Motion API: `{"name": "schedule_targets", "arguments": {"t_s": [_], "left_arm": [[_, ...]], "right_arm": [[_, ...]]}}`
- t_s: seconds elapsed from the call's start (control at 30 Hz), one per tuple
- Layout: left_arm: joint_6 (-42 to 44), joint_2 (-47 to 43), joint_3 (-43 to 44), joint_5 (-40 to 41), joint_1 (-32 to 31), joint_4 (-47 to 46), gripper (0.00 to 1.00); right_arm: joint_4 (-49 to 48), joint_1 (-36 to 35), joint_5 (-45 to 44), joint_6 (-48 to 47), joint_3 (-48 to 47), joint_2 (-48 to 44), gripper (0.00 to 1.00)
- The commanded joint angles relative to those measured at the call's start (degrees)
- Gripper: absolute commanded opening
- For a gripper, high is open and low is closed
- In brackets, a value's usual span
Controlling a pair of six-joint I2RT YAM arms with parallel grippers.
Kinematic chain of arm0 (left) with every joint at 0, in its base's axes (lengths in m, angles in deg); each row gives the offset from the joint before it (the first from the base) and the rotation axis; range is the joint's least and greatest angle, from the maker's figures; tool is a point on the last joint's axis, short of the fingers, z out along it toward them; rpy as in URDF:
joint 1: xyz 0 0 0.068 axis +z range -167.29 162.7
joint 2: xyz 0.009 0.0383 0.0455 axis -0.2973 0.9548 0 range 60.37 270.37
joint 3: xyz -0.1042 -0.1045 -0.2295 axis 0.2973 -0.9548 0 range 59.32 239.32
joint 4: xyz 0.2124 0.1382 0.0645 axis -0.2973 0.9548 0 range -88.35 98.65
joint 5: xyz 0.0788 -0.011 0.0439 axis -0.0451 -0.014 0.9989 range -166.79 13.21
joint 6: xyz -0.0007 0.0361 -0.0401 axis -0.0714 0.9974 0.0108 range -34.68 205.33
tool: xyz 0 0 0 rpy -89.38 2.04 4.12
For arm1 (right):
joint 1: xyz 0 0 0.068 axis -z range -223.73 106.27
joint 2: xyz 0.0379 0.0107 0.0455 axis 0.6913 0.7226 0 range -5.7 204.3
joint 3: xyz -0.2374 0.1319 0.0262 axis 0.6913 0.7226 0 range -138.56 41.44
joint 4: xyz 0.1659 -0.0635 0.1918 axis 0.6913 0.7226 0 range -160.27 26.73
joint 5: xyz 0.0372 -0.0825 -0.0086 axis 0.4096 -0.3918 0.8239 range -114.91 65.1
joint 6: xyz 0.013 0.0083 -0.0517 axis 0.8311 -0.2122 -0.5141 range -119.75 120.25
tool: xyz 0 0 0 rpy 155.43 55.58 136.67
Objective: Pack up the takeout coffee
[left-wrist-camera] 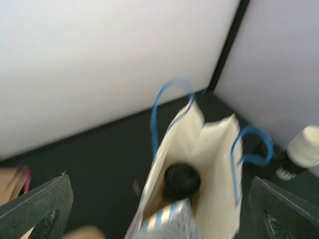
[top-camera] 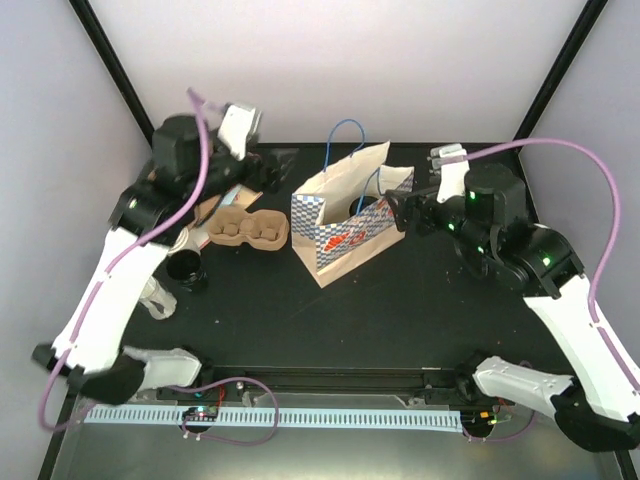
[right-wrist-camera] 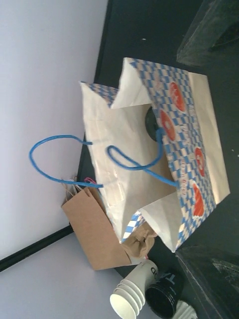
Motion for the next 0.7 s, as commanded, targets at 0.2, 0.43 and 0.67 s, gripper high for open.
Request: {"name": "schedule_targets", "arguments": {"t_s": [0.2,0.43,0.67], "left_arm": [[-4.0,-19.4,-21.1,19.5,6.1,21.7,0.99],[-3.6,-21.6,-28.7,23.9,13.5,21.8,0.99],[-5.7,-22.7,-32.5,26.6,17.0,18.5,0.99]], "right_arm": [[-4.5,-0.3,11.7,7.2,19.3,-9.7,1.00],[-15.1,-0.3,16.8,12.6,36.9,-17.3,1.00],[-14.9,-0.2,14.6,14.6,41.7,-13.3,1.00]]}}
